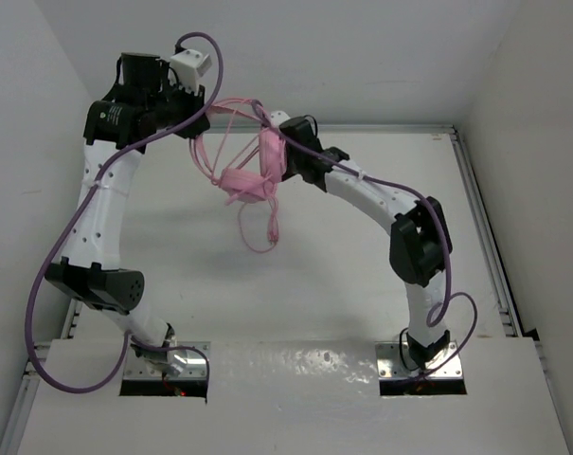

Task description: Wrap the headphones

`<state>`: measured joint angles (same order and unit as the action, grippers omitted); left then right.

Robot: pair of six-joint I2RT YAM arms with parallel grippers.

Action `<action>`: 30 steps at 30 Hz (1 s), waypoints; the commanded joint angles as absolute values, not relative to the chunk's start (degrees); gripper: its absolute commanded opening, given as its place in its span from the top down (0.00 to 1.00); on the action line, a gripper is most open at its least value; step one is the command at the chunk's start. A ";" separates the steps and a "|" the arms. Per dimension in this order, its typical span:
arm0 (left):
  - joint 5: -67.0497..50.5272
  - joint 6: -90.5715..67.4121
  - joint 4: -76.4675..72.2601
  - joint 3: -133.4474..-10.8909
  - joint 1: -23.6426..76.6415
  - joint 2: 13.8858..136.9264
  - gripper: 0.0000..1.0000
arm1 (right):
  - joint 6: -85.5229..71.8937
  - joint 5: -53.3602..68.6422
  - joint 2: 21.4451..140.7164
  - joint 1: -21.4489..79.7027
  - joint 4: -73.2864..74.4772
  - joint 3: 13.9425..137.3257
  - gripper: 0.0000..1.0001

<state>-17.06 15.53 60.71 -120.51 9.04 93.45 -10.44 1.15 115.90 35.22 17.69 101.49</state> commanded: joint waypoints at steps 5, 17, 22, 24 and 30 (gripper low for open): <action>-13.99 10.28 55.64 -120.77 8.61 91.23 1.00 | -21.53 0.36 111.02 33.32 4.59 92.57 1.00; -15.29 13.00 55.37 -119.36 7.82 91.84 1.00 | -25.94 -0.36 98.88 27.07 -14.67 74.97 1.00; -17.58 13.97 54.85 -120.14 7.82 91.84 1.00 | -17.67 10.89 99.41 27.16 -15.12 74.45 0.23; -17.58 14.06 54.67 -120.85 7.82 91.93 1.00 | -16.01 12.38 99.67 27.07 -15.82 73.74 0.13; -19.24 13.89 55.37 -122.08 7.82 92.37 1.00 | -19.15 17.05 104.32 27.16 -20.03 77.15 0.10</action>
